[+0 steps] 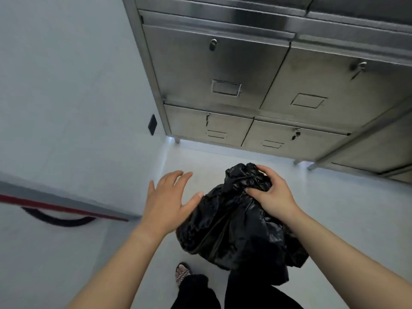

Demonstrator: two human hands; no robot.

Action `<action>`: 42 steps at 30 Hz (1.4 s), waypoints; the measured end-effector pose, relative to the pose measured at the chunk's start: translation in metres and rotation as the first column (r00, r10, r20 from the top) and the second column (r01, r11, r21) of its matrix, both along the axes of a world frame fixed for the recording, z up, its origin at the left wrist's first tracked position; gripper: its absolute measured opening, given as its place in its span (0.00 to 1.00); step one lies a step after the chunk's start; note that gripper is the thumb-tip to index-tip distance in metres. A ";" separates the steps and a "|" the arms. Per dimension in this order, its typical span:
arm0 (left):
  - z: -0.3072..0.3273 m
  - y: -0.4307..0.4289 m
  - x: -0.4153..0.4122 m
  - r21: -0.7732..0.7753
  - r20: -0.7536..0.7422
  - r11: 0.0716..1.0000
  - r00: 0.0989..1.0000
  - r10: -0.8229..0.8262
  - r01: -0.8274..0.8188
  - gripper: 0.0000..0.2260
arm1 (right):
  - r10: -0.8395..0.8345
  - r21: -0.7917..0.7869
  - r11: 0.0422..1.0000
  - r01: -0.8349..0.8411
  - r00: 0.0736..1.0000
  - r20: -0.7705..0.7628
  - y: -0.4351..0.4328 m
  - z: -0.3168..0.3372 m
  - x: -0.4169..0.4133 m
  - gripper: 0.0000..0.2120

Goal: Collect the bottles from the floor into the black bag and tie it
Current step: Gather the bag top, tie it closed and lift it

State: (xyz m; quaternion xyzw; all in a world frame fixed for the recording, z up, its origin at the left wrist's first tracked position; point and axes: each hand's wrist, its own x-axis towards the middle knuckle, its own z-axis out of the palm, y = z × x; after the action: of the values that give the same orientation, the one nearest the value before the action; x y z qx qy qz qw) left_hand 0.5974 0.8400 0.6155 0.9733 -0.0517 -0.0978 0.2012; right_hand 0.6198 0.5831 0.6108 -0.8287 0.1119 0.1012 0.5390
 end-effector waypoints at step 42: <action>0.086 -0.590 0.091 -0.714 -0.034 0.612 0.857 -0.514 0.339 0.05 | -0.855 0.131 0.490 0.862 0.446 0.267 -0.529 0.110 -0.147 0.24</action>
State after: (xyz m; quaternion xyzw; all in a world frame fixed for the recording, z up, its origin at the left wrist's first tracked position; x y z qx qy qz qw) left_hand 0.6888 0.2496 0.7017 0.7680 -0.2915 -0.2312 0.5212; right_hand 0.4730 0.0537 0.7211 -0.6696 0.4338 -0.3116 0.5162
